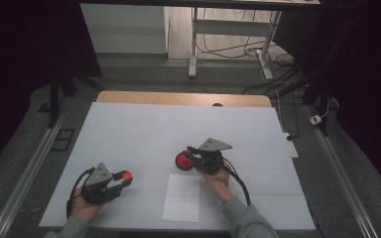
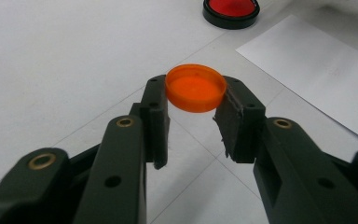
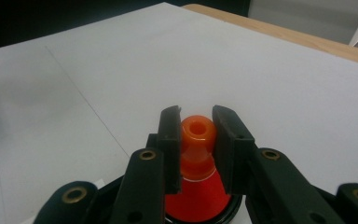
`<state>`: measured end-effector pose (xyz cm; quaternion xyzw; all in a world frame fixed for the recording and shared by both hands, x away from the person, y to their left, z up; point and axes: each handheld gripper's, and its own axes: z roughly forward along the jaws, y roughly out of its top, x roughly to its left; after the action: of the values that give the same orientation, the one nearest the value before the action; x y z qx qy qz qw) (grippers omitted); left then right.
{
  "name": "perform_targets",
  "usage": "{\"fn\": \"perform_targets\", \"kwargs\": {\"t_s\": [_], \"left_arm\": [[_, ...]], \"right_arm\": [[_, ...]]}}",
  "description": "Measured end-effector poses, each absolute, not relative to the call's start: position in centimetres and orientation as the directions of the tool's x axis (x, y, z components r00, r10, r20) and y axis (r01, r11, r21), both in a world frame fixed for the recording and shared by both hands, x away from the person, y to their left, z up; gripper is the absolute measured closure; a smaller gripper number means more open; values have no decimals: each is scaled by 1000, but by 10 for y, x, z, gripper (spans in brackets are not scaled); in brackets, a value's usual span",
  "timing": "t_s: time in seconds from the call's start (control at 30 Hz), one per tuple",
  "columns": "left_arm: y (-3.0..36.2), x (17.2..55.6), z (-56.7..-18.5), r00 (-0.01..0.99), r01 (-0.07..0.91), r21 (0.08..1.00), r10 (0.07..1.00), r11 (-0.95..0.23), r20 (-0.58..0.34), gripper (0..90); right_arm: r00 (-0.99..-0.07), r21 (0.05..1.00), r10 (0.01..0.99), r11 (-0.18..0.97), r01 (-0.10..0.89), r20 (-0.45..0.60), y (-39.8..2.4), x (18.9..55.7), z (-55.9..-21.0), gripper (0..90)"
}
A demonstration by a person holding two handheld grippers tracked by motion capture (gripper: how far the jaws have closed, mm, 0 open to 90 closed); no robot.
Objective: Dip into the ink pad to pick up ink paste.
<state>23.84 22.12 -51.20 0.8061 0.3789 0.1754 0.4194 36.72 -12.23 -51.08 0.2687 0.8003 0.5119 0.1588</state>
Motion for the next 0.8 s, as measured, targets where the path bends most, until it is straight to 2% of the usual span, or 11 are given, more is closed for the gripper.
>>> {"fn": "perform_targets", "kwargs": {"t_s": [0.8], "left_arm": [[222, 240, -513, 656, 459, 811, 754, -362, -36, 643]], "right_arm": [[-819, 929, 571, 272, 250, 53, -142, 358, -488, 728]]}}
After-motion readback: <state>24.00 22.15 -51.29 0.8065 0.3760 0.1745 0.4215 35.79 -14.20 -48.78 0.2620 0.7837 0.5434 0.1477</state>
